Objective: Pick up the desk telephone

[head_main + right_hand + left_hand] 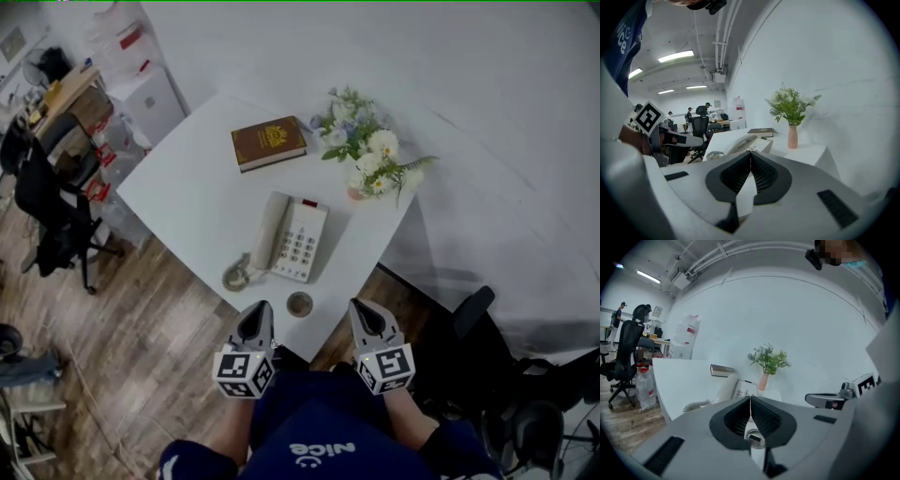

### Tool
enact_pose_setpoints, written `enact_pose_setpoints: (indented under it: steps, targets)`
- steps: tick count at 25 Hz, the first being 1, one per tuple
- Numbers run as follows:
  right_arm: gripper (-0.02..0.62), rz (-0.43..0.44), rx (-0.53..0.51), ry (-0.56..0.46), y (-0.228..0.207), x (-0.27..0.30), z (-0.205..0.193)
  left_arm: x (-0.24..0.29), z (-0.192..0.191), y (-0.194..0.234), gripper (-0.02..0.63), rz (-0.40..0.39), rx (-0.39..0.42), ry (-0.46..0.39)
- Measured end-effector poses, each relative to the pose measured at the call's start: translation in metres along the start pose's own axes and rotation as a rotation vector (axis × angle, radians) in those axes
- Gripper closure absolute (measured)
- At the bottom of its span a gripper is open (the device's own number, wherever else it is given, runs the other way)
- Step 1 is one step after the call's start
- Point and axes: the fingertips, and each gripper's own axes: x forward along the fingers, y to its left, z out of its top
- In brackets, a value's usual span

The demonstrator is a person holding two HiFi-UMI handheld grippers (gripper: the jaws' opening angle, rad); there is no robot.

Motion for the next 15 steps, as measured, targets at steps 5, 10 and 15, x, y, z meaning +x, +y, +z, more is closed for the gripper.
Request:
enact_pose_setpoints:
  steps: [5,10,15]
  targets:
    - [0.572,-0.078,0.028,0.0,0.004,0.021,0.003,0.021,0.013,0.022,0.586,-0.074,0.044,0.033]
    - [0.572,-0.152,0.056,0.007,0.004,0.038,0.006,0.041,0.025,0.034,0.586,-0.153,0.078,0.06]
    - [0.572,-0.178,0.076,0.019,0.011,0.054,0.005,0.056,0.027,0.053,0.586,-0.156,0.103,0.112]
